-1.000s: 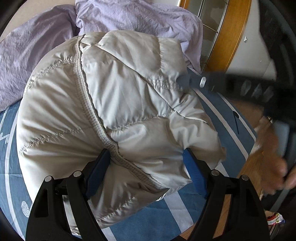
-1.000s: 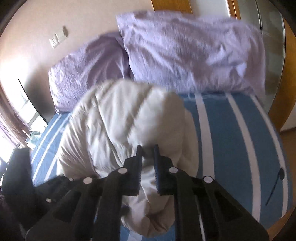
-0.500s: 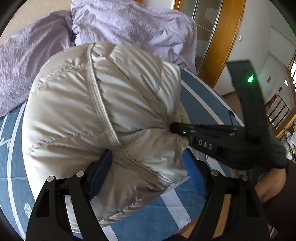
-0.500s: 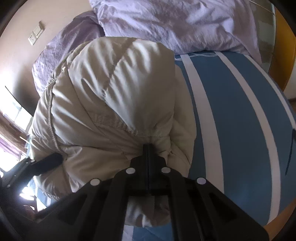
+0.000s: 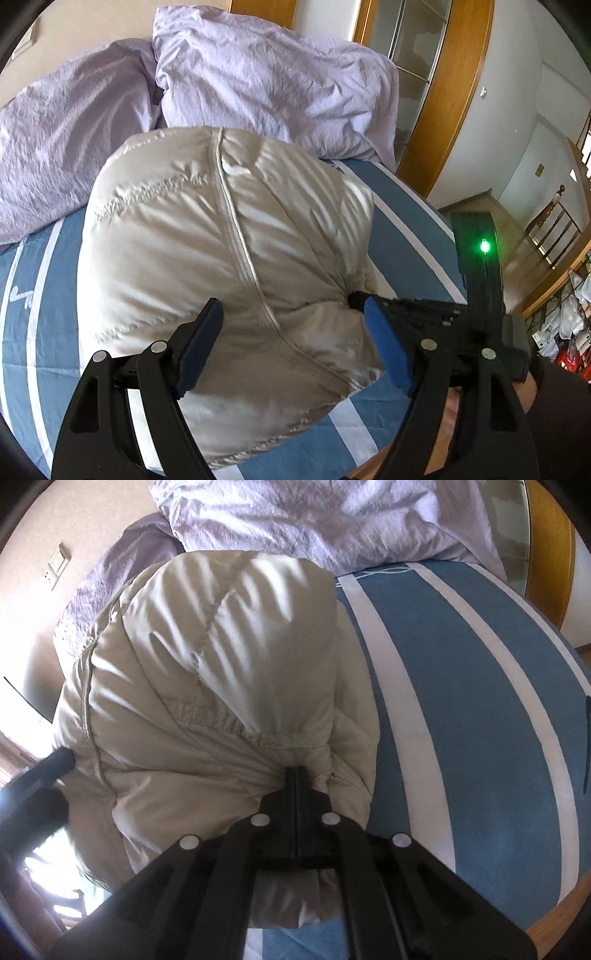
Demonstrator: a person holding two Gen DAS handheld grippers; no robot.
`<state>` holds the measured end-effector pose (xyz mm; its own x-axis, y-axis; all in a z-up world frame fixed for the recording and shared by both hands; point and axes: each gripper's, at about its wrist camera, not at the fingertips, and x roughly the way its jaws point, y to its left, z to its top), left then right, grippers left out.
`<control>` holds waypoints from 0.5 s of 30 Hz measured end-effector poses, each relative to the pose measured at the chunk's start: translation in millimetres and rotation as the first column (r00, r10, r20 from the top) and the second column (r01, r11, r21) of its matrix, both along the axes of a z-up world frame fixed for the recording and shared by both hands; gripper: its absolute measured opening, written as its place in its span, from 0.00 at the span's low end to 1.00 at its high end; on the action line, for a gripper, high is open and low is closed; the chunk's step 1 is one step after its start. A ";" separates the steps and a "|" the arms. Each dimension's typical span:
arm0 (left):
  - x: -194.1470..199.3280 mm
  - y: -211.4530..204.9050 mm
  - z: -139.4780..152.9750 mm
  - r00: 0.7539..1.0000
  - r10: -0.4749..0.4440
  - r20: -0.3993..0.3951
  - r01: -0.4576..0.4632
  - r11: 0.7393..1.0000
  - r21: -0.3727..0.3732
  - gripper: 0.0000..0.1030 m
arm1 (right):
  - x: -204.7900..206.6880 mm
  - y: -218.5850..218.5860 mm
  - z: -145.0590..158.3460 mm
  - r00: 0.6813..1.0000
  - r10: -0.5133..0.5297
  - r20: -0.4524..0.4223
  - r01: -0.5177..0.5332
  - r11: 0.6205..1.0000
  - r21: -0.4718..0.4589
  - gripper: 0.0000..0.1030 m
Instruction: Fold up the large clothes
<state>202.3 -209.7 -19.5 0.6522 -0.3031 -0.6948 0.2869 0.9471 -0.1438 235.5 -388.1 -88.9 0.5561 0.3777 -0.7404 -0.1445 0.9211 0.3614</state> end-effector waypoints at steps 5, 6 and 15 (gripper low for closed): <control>8.1 3.6 10.4 0.999 0.014 0.029 -0.014 1.000 0.018 0.77 | 1.0 1.5 0.6 1.000 -0.010 0.003 0.010 1.000 -0.008 0.01; 10.9 4.7 12.7 0.999 0.018 0.035 -0.019 1.000 0.022 0.77 | 0.9 2.2 0.7 1.000 -0.011 0.004 0.011 1.000 -0.012 0.01; 34.1 21.2 25.8 0.994 0.077 0.074 -0.082 0.995 0.066 0.78 | -1.7 6.3 0.4 0.999 -0.032 0.012 0.032 0.999 -0.027 0.01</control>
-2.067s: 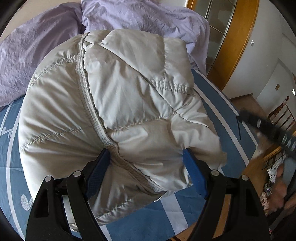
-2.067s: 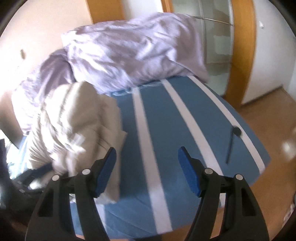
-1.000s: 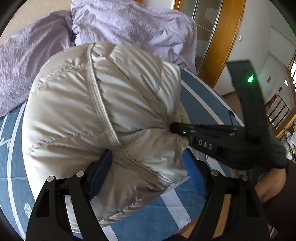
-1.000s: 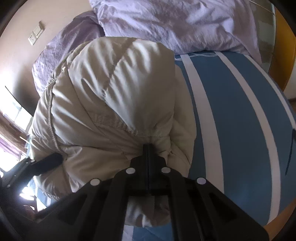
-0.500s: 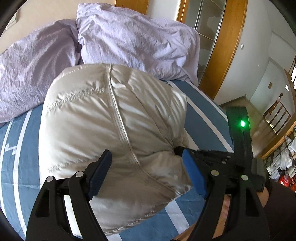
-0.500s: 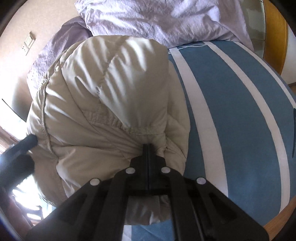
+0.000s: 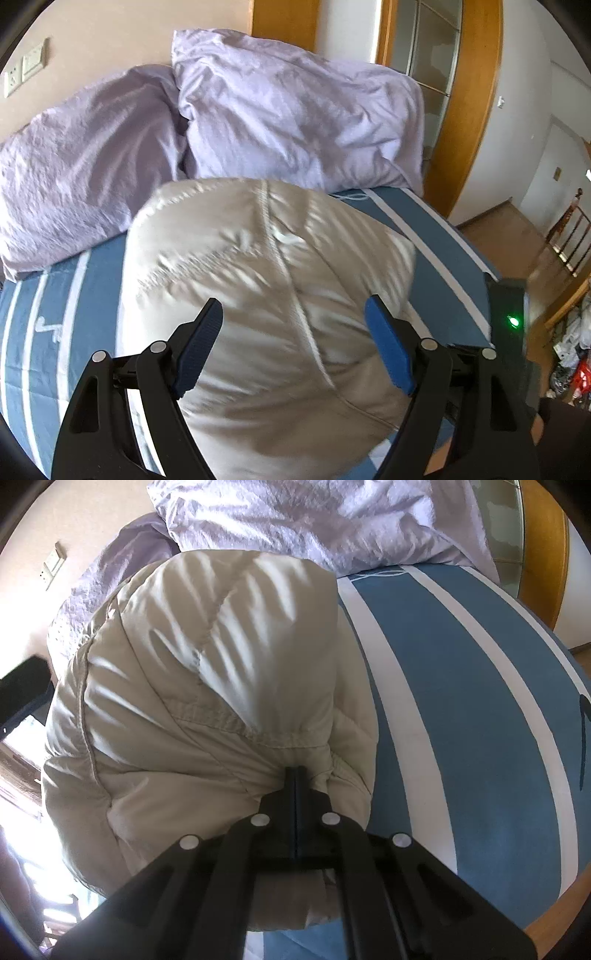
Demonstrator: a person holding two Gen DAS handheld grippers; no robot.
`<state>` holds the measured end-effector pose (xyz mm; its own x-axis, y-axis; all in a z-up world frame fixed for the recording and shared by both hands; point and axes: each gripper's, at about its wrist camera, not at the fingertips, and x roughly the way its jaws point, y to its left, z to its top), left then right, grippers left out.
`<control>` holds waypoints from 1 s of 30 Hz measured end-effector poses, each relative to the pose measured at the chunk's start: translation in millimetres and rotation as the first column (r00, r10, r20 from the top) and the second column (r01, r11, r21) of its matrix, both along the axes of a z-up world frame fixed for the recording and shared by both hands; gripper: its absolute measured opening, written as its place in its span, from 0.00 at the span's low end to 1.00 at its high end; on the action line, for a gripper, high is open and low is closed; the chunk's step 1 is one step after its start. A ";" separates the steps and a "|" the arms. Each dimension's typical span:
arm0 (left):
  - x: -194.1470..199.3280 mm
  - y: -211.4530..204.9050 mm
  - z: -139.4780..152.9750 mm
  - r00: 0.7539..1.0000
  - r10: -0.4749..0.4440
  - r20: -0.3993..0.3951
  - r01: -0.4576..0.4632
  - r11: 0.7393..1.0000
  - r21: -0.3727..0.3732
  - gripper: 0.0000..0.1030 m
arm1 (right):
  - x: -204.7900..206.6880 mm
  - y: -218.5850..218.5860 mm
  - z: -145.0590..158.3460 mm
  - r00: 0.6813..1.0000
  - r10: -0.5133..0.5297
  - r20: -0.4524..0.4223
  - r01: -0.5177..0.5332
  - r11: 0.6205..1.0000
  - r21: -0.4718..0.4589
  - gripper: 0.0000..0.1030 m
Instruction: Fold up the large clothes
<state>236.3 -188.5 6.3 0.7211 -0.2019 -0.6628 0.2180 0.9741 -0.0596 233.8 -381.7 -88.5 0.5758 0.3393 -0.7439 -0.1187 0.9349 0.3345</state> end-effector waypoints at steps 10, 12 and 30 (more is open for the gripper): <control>44.7 29.3 -4.3 0.992 0.129 -0.011 -0.128 0.989 0.070 0.78 | -2.5 1.5 0.6 1.000 -0.020 0.006 0.020 1.000 -0.002 0.01; 50.5 30.8 -10.7 0.990 0.142 -0.012 -0.141 0.987 0.080 0.81 | -2.3 1.7 1.1 1.000 -0.019 0.007 0.019 1.000 -0.003 0.01; 76.3 26.5 -56.4 0.987 0.162 -0.013 -0.159 0.979 0.126 0.89 | -3.6 1.6 2.3 0.999 -0.049 0.017 0.049 0.999 0.005 0.01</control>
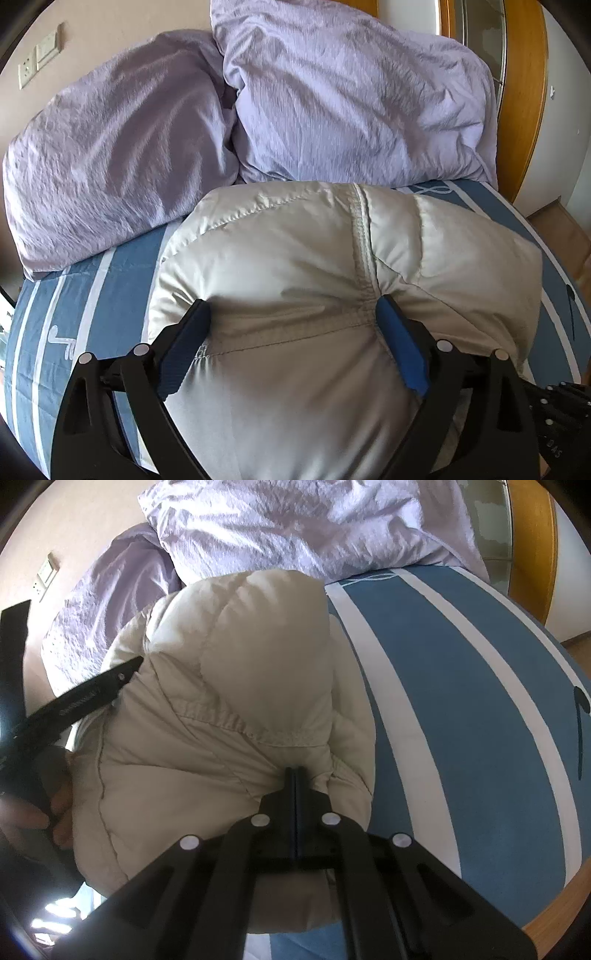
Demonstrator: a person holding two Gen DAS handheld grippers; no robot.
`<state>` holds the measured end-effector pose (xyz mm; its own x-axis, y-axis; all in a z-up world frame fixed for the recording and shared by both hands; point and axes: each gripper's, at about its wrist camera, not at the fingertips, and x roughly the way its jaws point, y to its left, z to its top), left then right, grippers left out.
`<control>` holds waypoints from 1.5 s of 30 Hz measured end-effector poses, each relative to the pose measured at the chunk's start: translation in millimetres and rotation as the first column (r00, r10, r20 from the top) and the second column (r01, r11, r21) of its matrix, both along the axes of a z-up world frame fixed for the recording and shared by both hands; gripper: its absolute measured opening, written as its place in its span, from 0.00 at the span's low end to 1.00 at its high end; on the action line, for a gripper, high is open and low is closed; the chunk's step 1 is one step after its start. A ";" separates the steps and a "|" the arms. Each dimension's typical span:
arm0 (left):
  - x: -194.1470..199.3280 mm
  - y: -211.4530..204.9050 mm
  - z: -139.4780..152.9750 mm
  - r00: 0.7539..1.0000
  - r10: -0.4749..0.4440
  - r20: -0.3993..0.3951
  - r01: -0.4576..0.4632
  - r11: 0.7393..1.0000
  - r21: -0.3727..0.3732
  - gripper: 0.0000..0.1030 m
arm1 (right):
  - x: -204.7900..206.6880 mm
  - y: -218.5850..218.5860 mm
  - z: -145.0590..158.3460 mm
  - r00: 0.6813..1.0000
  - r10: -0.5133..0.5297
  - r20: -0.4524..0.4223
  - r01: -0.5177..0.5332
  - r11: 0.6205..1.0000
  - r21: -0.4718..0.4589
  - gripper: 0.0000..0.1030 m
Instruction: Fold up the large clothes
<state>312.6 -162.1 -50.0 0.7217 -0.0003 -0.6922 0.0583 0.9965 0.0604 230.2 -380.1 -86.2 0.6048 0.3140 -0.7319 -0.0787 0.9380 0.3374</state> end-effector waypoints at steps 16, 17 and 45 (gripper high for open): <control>3.6 0.8 -5.0 1.000 0.008 -0.001 -0.008 1.000 -0.002 0.89 | 27.4 13.0 87.7 0.982 0.016 0.189 -0.013 1.000 -0.017 0.22; 3.4 1.1 -5.0 1.000 0.008 0.001 -0.008 1.000 -0.003 0.89 | 35.8 18.0 89.2 0.981 0.020 0.193 -0.015 1.000 -0.027 0.24; 3.8 -3.6 -10.2 0.999 0.009 0.038 -0.009 1.000 0.008 0.92 | 83.4 41.6 24.4 0.978 -0.054 0.200 0.083 0.987 -0.140 0.34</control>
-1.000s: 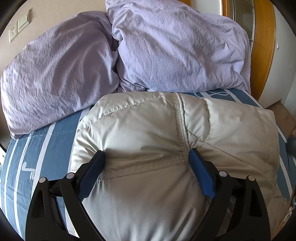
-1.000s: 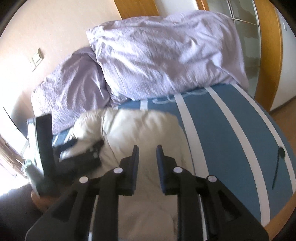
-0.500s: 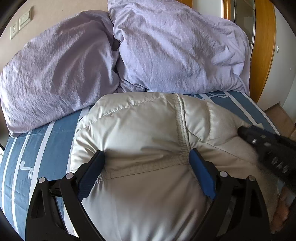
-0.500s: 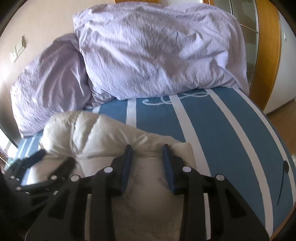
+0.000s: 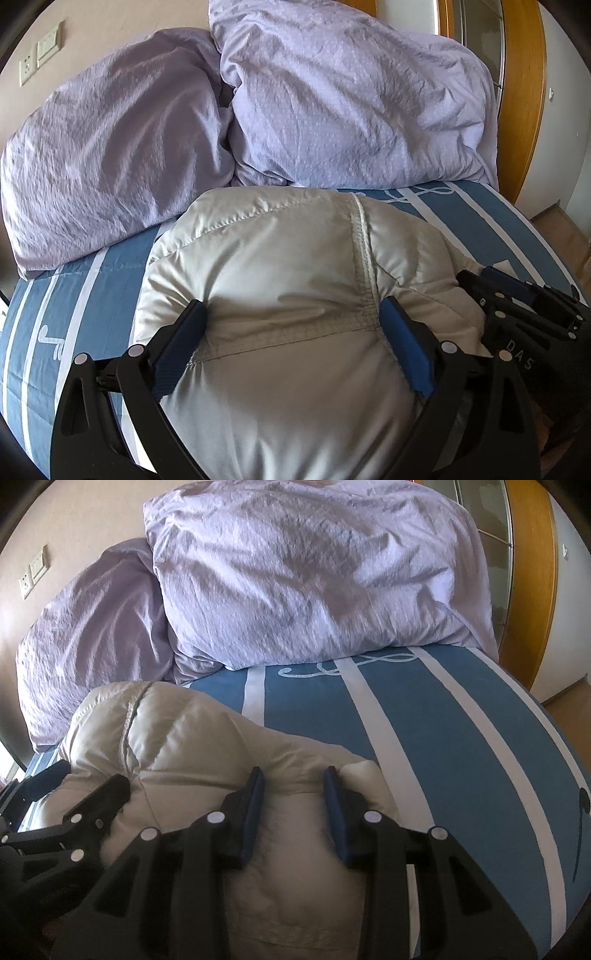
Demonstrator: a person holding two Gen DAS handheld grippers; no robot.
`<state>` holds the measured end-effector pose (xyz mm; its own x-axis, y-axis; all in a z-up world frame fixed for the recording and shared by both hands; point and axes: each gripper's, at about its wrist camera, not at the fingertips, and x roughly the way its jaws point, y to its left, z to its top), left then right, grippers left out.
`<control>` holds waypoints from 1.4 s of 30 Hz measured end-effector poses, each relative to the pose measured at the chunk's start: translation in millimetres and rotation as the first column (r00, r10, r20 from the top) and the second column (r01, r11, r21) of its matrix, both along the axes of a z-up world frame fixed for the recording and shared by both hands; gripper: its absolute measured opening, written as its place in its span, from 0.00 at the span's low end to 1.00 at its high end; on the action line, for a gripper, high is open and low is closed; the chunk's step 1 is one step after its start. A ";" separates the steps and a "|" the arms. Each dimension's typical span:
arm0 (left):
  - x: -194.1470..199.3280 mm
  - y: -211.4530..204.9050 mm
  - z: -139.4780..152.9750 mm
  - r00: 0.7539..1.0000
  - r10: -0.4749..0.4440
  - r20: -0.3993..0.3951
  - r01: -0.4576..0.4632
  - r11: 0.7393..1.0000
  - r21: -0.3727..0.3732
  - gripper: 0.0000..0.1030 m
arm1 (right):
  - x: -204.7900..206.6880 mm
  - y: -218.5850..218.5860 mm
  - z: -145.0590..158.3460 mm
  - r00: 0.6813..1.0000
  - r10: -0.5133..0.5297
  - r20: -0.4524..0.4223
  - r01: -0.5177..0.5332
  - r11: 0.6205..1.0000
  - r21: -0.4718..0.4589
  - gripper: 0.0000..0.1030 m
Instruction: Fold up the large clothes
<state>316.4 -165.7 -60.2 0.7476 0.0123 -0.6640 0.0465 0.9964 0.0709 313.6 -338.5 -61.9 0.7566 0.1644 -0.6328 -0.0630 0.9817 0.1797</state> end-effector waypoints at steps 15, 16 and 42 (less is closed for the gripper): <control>0.9 -2.0 -3.2 1.000 -0.003 0.011 0.003 1.000 0.015 0.94 | 0.8 -3.2 -10.8 1.000 0.001 0.006 -0.001 1.000 0.020 0.34; 0.9 -1.9 -3.6 1.000 -0.003 0.012 0.003 1.000 0.015 0.94 | 0.8 -3.5 -11.0 1.000 0.002 0.006 -0.002 1.000 0.021 0.34; -41.5 108.1 25.7 0.987 0.019 -0.160 -0.061 0.964 -0.259 0.93 | -15.9 -75.2 32.5 0.962 0.132 -0.240 -0.077 0.972 0.223 0.96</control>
